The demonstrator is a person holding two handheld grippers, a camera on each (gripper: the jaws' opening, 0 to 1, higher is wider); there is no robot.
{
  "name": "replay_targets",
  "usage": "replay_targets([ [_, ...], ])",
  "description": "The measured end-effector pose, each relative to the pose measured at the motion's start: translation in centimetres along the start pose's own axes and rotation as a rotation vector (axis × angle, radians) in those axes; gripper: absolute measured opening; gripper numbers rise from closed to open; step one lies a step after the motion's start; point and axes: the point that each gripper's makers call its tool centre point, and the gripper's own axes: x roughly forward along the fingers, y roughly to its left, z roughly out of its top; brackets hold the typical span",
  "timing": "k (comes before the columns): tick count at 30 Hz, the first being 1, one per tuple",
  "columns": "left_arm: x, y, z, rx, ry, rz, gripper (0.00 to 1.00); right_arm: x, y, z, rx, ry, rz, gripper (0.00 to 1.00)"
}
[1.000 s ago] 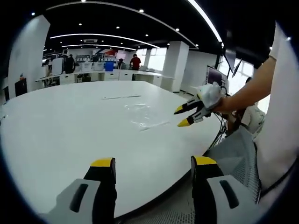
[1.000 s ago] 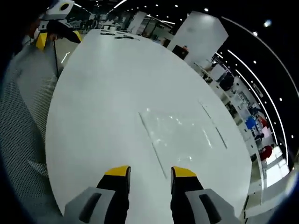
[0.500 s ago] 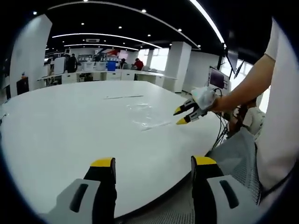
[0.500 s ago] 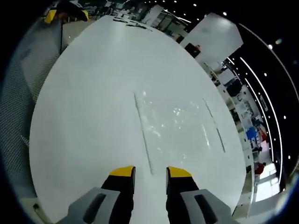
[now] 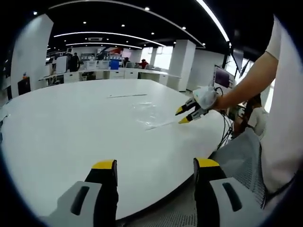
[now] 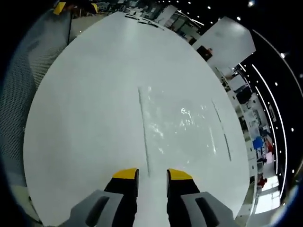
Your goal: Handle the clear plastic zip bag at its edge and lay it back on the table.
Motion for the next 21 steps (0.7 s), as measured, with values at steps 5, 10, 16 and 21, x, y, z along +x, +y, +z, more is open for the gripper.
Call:
replay_targets([
  [5, 0.0, -0.1, 0.0, -0.003, 0.005, 0.002, 0.64, 0.3, -0.1, 0.0, -0.015, -0.003, 0.012, 0.18],
  [10, 0.1, -0.2, 0.1, -0.006, 0.011, 0.006, 0.64, 0.7, -0.4, -0.4, -0.027, 0.009, 0.021, 0.16],
  [16, 0.1, 0.1, -0.1, -0.009, 0.015, 0.009, 0.64, 0.9, -0.5, -0.8, -0.050, 0.025, 0.034, 0.13],
  [21, 0.1, 0.1, 0.0, -0.012, 0.016, 0.013, 0.63, 1.2, -0.6, -1.0, -0.053, 0.021, 0.037, 0.12],
])
